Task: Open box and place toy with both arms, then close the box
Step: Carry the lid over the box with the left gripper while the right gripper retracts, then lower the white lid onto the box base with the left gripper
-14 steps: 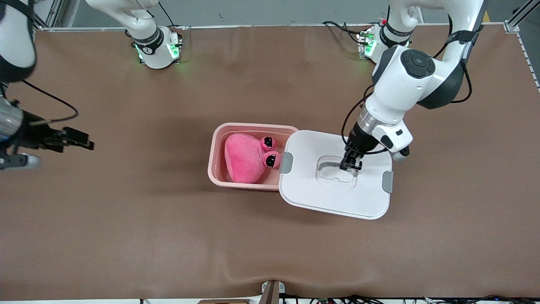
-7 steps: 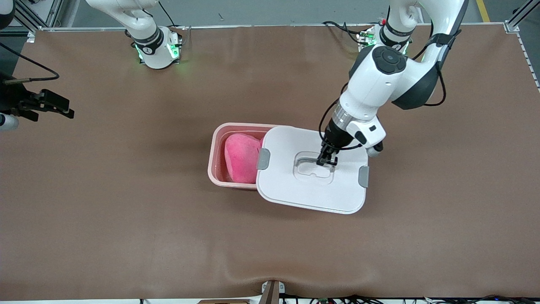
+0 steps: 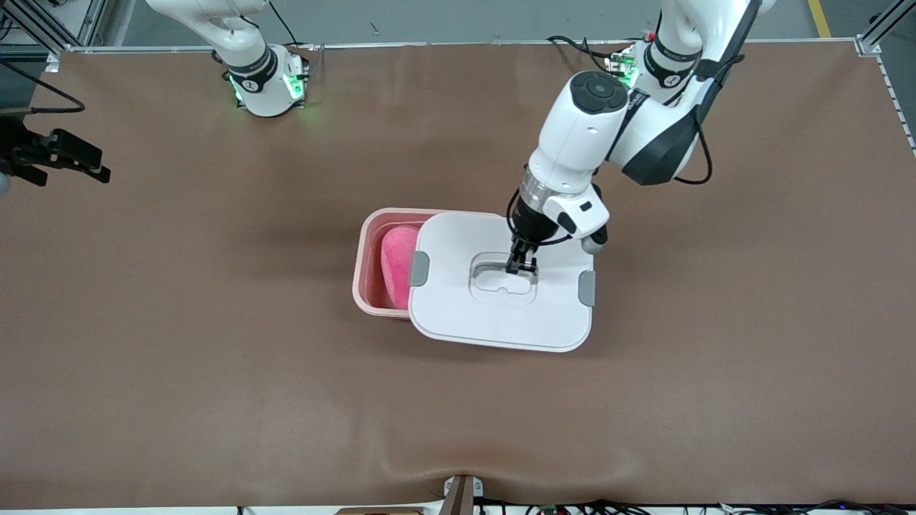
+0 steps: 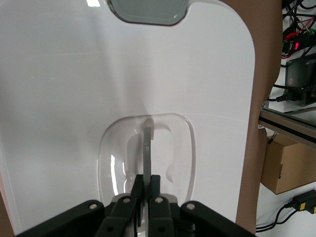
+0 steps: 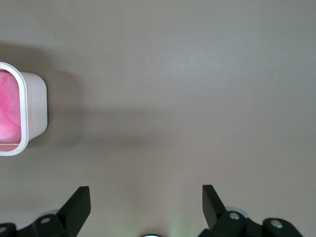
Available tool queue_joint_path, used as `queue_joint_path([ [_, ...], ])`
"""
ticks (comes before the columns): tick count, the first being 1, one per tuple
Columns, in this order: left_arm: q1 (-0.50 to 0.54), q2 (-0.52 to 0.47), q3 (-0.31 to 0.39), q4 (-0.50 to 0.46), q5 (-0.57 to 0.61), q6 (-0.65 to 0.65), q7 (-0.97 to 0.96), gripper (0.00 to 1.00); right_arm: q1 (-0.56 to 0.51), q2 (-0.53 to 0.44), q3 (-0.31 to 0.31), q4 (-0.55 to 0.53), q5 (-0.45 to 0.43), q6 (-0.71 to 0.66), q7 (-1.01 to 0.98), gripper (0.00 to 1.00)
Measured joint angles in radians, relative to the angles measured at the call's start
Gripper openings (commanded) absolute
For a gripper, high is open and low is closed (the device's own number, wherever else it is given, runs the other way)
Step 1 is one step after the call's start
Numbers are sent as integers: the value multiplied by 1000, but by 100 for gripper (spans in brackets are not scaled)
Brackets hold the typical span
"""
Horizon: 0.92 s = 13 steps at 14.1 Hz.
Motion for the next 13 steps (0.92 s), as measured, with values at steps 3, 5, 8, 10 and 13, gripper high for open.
queue_joint_path([
  [3, -32, 28, 0, 25, 28, 0, -39, 0, -7, -16, 18, -27, -2, 3, 1, 100],
  [5, -53, 43, 1, 33, 43, 0, -77, 0, -7, -16, 22, -32, -3, 8, 3, 100],
  [8, -80, 65, 0, 54, 117, 0, -165, 0, -7, -15, 23, -37, -3, 17, 3, 100],
  [10, -102, 79, 0, 63, 150, 0, -209, 0, -7, -13, 23, -38, -3, 18, 3, 100],
  [13, -122, 96, 1, 77, 157, 0, -219, 0, -7, -9, 26, -41, -3, 21, 3, 100],
])
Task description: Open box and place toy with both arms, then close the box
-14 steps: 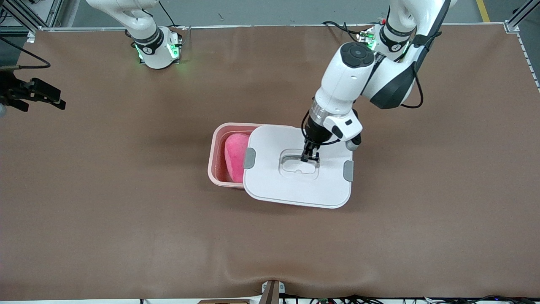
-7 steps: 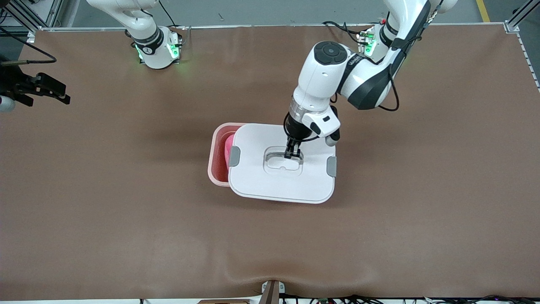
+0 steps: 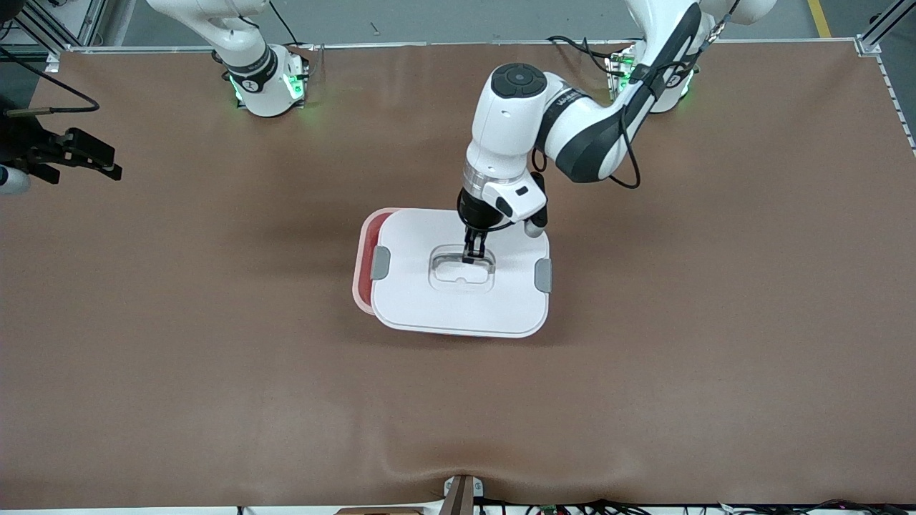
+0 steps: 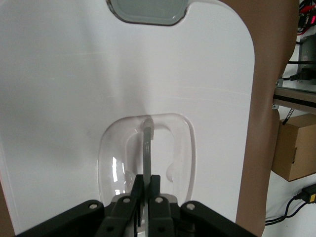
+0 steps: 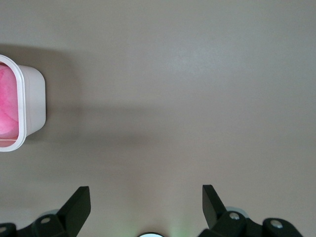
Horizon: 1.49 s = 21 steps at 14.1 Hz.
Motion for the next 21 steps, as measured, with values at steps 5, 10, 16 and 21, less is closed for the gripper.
queue_joint_path([
  [5, -27, 25, 1, 6, 10, 0, -23, 0, 0, 3, 3, -13, 0, 1, 0, 100],
  [10, -63, 54, 1, 26, 117, 0, -151, 0, 1, 3, 12, -14, 0, 1, 0, 100],
  [16, -82, 73, 2, 28, 118, 0, -153, 0, 2, 5, 14, -19, 0, 3, 0, 100],
  [21, -92, 79, 3, 29, 118, 2, -161, 0, 11, 11, 17, -19, 0, 21, 0, 100],
])
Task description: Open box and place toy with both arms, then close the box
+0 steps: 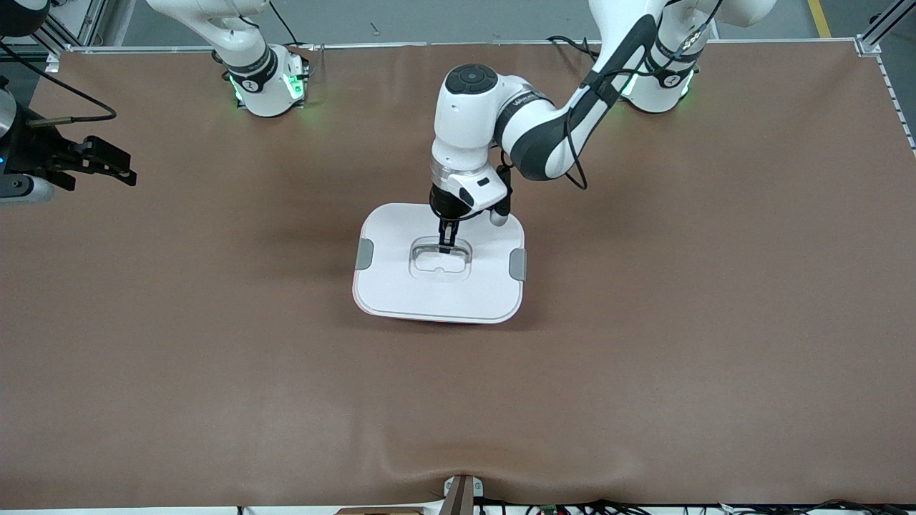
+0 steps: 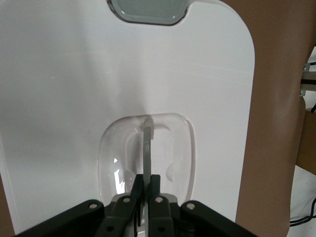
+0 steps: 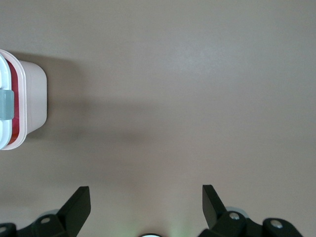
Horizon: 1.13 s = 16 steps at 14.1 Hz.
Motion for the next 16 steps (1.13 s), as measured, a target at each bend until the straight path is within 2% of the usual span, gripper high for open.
queue_joint_path([
  [16, -21, 42, 2, 35, 86, 2, -51, 0, 9, 7, -1, 0, 0, 1, 23, 100],
])
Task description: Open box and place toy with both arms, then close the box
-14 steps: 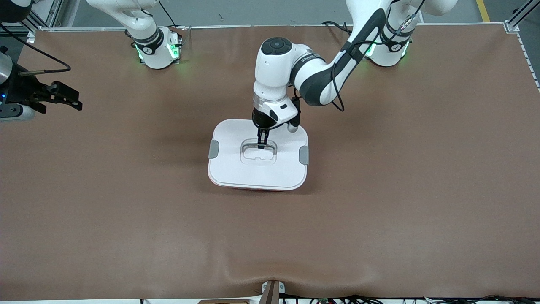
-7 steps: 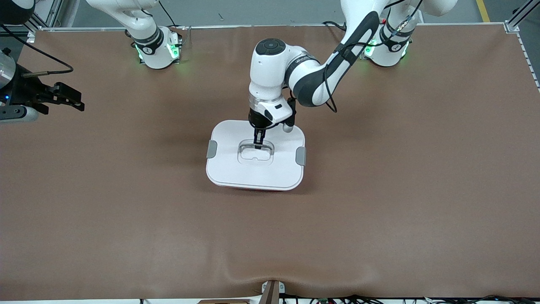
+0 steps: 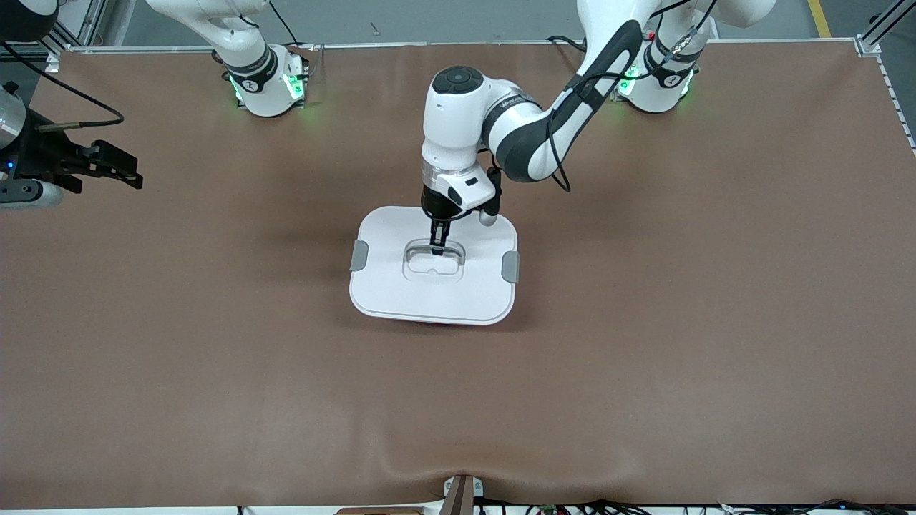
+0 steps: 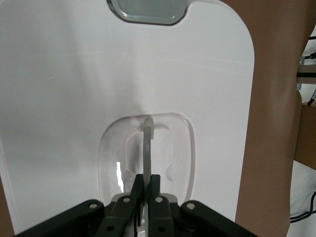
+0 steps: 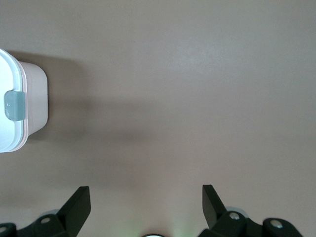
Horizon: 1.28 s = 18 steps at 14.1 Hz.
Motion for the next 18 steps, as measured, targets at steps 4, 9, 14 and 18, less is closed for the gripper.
queue_joint_path([
  [4, 0, 3, 0, 0, 13, 0, -13, 0, 0, 0, 0, 0, 0, 0, 2, 100],
  [9, 0, 11, 0, 0, 14, 0, -13, 0, 0, 0, 0, 0, 0, 0, 2, 100],
  [14, -7, 11, 0, 0, 14, 0, -14, 0, 2, 0, 2, 0, 0, 0, 2, 100],
  [18, -10, 12, 0, 0, 15, 0, -14, 0, 4, 0, 3, 0, 0, 0, 2, 100],
])
